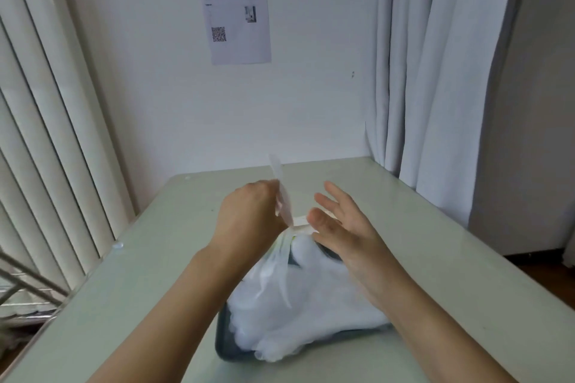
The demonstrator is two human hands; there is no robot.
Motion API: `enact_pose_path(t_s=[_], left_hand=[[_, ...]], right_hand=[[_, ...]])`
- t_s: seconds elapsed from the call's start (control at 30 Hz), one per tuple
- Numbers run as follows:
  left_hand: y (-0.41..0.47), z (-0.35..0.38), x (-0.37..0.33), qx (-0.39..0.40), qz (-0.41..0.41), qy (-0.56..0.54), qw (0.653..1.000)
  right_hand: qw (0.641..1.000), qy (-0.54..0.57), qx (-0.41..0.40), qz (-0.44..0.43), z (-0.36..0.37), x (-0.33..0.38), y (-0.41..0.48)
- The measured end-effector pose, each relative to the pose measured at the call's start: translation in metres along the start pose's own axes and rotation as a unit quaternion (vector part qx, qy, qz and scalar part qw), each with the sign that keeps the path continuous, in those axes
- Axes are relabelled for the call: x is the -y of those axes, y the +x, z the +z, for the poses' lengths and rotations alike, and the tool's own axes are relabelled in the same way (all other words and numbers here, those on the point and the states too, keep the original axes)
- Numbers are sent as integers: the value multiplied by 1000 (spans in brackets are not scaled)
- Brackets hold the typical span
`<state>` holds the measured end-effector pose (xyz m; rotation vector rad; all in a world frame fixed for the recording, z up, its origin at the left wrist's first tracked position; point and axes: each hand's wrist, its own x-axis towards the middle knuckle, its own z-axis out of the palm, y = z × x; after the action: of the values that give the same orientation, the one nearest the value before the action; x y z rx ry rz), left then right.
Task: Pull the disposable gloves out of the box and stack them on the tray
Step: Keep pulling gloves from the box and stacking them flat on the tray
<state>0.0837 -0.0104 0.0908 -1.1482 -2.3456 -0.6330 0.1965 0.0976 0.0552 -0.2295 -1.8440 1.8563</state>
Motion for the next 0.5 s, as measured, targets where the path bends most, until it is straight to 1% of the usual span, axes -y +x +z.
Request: enact_pose_path(t_s=[0.1,0.2,0.27,0.37,0.43,0.5], left_hand=[[-2,-5,-3,34,25,104,994],[-4,-8,-5,80,30,164,983],[-4,-5,-6,107,37,183,977],[-3,-4,-10,129,40,169,976],[1,-5,-8,157,23,105,982],[6,-9,-5,197,-7,7,980]], right_hand=[[998,-53,-16,30,-4,18,1],[992,-108,8,63,-9,27,5],[989,-120,26,87,-10,30,3],[980,-158,34,118,-9,28,1],[972,-203,30,115,-13,22,3],[961,-259,15,95,-18,15,5]])
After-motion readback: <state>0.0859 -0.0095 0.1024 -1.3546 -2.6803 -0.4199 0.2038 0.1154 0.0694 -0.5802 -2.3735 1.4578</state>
